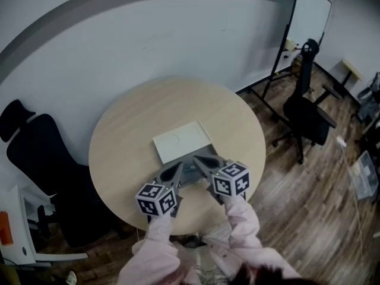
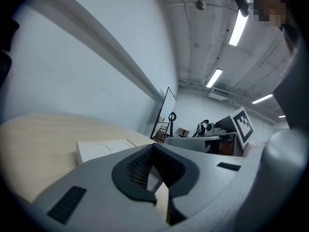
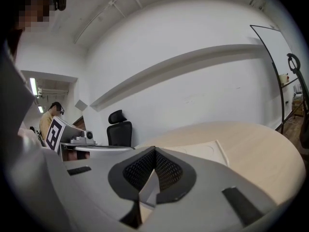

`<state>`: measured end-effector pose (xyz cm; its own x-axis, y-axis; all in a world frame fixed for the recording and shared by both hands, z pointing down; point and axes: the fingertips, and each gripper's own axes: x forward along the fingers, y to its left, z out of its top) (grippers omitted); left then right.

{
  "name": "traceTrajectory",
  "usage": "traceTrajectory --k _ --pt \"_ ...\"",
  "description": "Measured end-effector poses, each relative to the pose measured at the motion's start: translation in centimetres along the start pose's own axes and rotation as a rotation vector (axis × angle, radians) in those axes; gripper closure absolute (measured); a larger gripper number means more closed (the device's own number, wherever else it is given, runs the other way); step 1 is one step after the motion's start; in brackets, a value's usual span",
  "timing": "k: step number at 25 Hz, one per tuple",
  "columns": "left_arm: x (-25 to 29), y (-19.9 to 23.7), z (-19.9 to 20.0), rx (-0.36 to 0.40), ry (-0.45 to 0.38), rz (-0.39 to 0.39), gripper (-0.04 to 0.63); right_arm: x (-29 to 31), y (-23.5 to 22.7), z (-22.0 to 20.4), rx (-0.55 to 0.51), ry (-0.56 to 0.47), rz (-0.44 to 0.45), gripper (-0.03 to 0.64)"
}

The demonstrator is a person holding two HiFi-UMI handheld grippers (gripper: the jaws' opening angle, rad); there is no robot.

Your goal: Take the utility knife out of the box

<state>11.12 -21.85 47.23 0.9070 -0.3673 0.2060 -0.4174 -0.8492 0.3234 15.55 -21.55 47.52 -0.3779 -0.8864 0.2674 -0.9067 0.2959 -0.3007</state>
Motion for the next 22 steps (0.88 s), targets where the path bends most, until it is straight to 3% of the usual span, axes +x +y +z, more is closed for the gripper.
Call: traceTrajectory --k 9,13,22 --pt "1.0 2.1 -1.9 -0.075 0.042 -0.015 0.589 2.7 -1.6 -0.8 -0.027 0.082 0.013 0.620" --pt "0.9 3.0 -2.8 -0.104 0.061 -0.008 0.589 4.0 -1.9 -2.0 -0.093 0.166 0.031 0.620" --pt "2.6 2.9 -4.1 -0.174 0.080 0.020 0.589 4.9 -2.9 -3.7 -0.181 0.304 0.126 0.620"
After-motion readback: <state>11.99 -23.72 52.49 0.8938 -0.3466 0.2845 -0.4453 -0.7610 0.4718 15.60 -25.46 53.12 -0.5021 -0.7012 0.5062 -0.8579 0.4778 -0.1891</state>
